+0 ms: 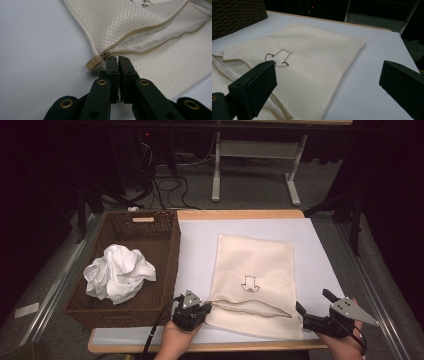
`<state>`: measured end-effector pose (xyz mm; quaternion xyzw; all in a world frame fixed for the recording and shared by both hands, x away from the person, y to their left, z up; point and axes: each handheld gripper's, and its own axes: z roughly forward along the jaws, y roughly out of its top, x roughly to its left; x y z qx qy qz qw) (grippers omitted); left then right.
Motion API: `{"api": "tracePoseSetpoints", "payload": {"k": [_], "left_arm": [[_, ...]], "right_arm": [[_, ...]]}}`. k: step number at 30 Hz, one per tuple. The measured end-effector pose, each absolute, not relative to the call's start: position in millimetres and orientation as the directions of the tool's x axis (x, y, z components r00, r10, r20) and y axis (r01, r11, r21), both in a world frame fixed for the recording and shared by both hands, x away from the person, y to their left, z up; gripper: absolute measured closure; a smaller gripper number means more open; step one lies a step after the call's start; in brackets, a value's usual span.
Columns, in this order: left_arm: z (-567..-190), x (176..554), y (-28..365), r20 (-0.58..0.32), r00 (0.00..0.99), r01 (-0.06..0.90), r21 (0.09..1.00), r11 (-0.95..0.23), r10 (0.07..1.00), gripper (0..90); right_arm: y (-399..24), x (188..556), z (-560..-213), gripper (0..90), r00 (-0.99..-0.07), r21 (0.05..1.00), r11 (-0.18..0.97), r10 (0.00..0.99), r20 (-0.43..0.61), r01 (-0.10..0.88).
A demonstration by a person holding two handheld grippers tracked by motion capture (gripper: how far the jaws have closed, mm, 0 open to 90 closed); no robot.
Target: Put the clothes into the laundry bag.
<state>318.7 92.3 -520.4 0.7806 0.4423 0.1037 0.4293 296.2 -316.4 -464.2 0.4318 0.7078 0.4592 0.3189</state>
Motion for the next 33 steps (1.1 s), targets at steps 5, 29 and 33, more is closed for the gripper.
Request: {"api": "tracePoseSetpoints", "payload": {"k": [5,29,33], "left_arm": [[-522,322,90,-0.172,0.572,0.585,0.771,-0.252,0.802,86.9],[-488,271,112,-0.151,0.709,0.400,0.890,-0.217,0.689,30.0],[-489,271,110,-0.108,0.736,0.371,0.890,-0.264,0.669,28.0]], "right_arm": [[-315,296,-466,2.4,-0.429,0.922,0.213,0.901,-0.058,0.323],[-303,422,-502,39.1,-0.326,0.758,0.194,0.945,0.026,0.623],[-302,446,-505,46.0,-0.278,0.738,0.136,0.958,0.072,0.661]]}}
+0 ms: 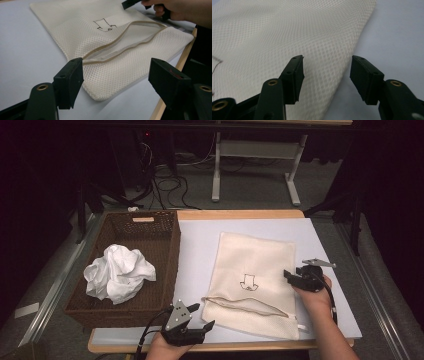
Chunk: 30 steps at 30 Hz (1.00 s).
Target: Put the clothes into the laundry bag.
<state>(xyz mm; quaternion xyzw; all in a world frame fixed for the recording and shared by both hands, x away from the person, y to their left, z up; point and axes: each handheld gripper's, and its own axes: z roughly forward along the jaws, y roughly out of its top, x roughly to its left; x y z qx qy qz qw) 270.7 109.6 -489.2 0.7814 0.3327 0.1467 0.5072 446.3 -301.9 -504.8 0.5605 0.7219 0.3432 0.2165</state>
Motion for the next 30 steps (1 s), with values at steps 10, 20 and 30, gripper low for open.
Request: {"api": "tracePoseSetpoints", "payload": {"k": [10,20,30], "left_arm": [[-485,261,109,-0.120,0.752,0.351,0.905,-0.240,0.649,28.9],[-483,263,111,-0.154,0.724,0.378,0.904,-0.200,0.672,28.8],[-486,266,110,-0.129,0.733,0.371,0.899,-0.234,0.667,29.9]], "right_arm": [[-289,491,-509,66.2,-0.226,0.704,0.166,0.974,-0.007,0.691],[-300,498,-496,86.4,-0.165,0.733,0.105,0.986,0.010,0.672],[-343,476,-498,85.5,-0.098,0.729,0.051,0.995,0.021,0.682]]}}
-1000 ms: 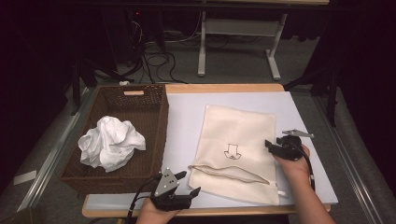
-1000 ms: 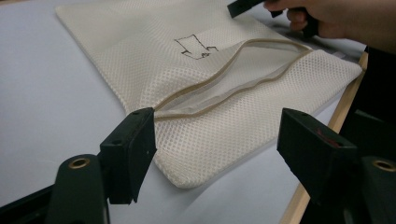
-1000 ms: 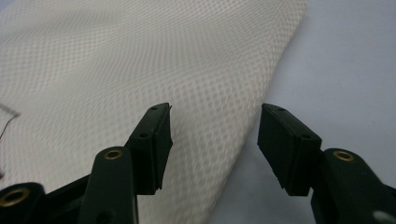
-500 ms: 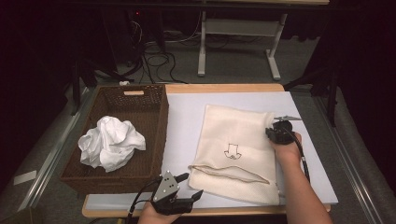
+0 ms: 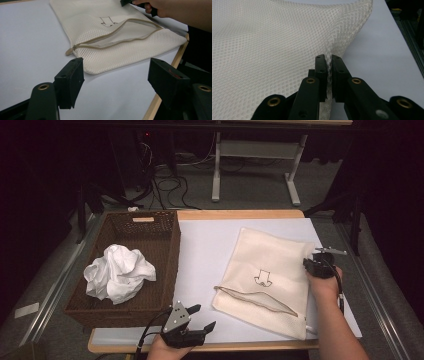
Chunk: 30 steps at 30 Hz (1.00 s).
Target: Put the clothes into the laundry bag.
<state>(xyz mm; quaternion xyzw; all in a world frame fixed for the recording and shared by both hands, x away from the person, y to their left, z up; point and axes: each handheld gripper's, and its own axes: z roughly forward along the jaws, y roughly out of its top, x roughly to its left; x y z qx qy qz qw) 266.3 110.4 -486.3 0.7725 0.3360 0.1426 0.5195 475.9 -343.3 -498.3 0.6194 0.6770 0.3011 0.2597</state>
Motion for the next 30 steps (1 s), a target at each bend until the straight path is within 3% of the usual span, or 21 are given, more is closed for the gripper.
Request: {"api": "tracePoseSetpoints", "payload": {"k": [8,14,16,20,21,30], "left_arm": [[-489,272,107,-0.127,0.727,0.382,0.891,-0.244,0.675,29.7],[-489,270,107,-0.110,0.729,0.367,0.896,-0.249,0.676,29.0],[-489,270,107,-0.113,0.729,0.367,0.897,-0.246,0.675,28.5],[-490,270,108,-0.102,0.728,0.362,0.897,-0.253,0.678,23.7],[-490,271,108,-0.099,0.726,0.363,0.896,-0.256,0.680,22.0],[-488,269,104,-0.042,0.707,0.341,0.895,-0.288,0.706,14.7]], "right_arm": [[-367,445,-501,82.6,-0.100,0.742,0.036,0.994,0.042,0.670],[-370,428,-498,52.8,-0.160,0.774,0.089,0.987,0.016,0.627],[-367,421,-494,46.6,-0.183,0.788,0.111,0.983,0.003,0.606],[-355,402,-487,18.2,-0.201,0.808,0.146,0.979,-0.035,0.571],[-350,397,-486,15.1,-0.211,0.804,0.159,0.977,-0.043,0.573],[-309,352,-475,13.3,-0.337,0.834,0.222,0.941,-0.046,0.506]]}}
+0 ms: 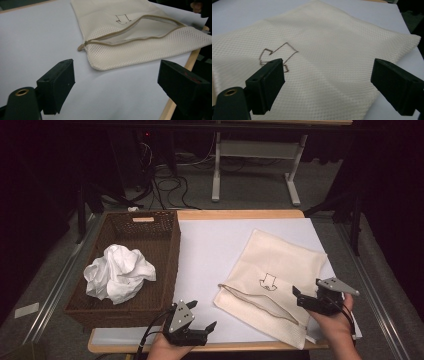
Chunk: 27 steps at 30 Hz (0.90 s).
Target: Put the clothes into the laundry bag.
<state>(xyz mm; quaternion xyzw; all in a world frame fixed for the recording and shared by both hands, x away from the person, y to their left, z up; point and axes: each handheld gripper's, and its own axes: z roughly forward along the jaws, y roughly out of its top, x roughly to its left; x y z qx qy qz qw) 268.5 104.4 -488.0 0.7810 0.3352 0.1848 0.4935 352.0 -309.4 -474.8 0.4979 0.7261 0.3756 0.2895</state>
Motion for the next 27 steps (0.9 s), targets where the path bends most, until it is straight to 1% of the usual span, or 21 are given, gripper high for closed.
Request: {"api": "tracePoseSetpoints", "payload": {"k": [3,6,7,11,12,14,16,17,19,21,24,25,27], "left_arm": [[-488,267,104,-0.028,0.707,0.326,0.900,-0.290,0.707,14.4],[-486,266,104,-0.006,0.706,0.305,0.905,-0.297,0.709,15.9],[-486,266,104,0.000,0.704,0.303,0.905,-0.300,0.711,15.9],[-484,266,101,0.026,0.673,0.319,0.891,-0.322,0.740,15.7],[-483,267,101,0.030,0.673,0.322,0.888,-0.329,0.739,15.2],[-482,266,100,0.026,0.667,0.321,0.892,-0.319,0.745,13.6],[-479,265,100,0.035,0.664,0.313,0.894,-0.321,0.747,10.5],[-477,264,99,0.045,0.665,0.306,0.894,-0.328,0.746,8.5],[-472,261,97,0.048,0.664,0.295,0.900,-0.320,0.747,3.4],[-467,258,96,0.051,0.664,0.283,0.906,-0.314,0.746,1.0],[-463,254,96,0.075,0.658,0.257,0.913,-0.318,0.749,0.4],[-457,253,98,0.092,0.640,0.246,0.916,-0.317,0.763,0.4],[-451,253,101,0.077,0.631,0.254,0.919,-0.300,0.772,0.5]], "right_arm": [[-300,340,-472,11.6,-0.348,0.838,0.225,0.937,-0.046,0.497],[-296,326,-468,10.5,-0.353,0.865,0.187,0.935,-0.011,0.466],[-296,322,-468,8.8,-0.358,0.869,0.181,0.934,-0.005,0.460],[-294,309,-465,9.2,-0.372,0.878,0.221,0.927,-0.053,0.425],[-293,307,-465,8.8,-0.381,0.875,0.224,0.923,-0.050,0.429],[-292,305,-465,5.6,-0.387,0.876,0.231,0.920,-0.056,0.422],[-291,304,-464,6.0,-0.401,0.884,0.223,0.915,-0.044,0.410],[-291,303,-463,4.8,-0.410,0.886,0.220,0.911,-0.037,0.408],[-291,303,-462,0.1,-0.428,0.891,0.216,0.903,-0.026,0.400],[-292,303,-462,0.1,-0.443,0.891,0.204,0.897,-0.004,0.406],[-291,303,-462,0.1,-0.440,0.890,0.215,0.898,-0.018,0.402],[-291,303,-461,0.1,-0.447,0.886,0.229,0.894,-0.027,0.403],[-289,302,-461,0.1,-0.461,0.883,0.246,0.886,-0.039,0.399]]}}
